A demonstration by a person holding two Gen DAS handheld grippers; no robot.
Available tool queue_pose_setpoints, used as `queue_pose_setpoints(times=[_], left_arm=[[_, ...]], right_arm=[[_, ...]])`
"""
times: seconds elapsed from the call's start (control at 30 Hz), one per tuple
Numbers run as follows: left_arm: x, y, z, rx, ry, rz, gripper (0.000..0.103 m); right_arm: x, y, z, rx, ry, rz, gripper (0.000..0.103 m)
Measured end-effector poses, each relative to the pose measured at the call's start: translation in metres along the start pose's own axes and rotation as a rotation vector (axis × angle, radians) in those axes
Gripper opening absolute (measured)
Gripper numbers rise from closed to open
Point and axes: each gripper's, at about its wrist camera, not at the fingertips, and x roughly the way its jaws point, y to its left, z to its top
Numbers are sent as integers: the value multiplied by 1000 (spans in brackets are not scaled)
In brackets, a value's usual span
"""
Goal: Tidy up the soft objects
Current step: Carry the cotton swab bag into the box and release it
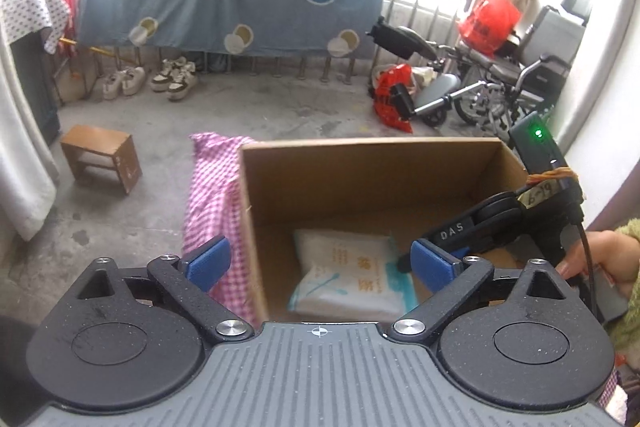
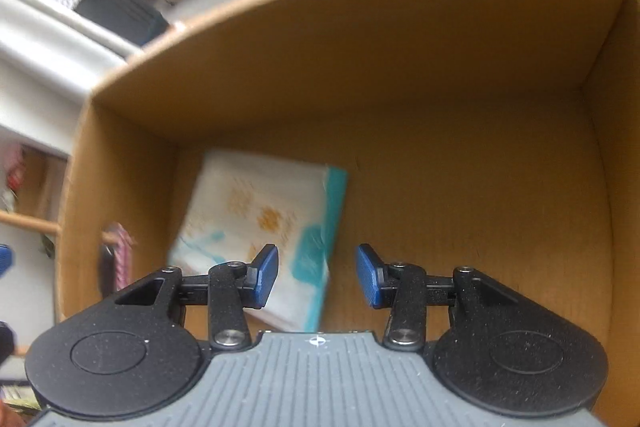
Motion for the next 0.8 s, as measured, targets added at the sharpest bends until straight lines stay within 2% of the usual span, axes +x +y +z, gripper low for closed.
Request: queue_pose_setpoints(times=[0.1, 0.23, 0.4, 0.8], left_arm=[[-5, 1, -8, -16, 8, -5, 97], [-5, 7, -20, -40, 22, -21, 97], [0, 11, -28, -53, 34, -31, 97], [4, 20, -39, -75, 43, -68, 97]], right_arm=[[16, 9, -5, -40, 45, -52, 46], [21, 26, -3, -92, 17, -70, 31], [36, 46, 8, -143, -14, -126, 23], [48, 65, 20, -165, -79, -174, 20]])
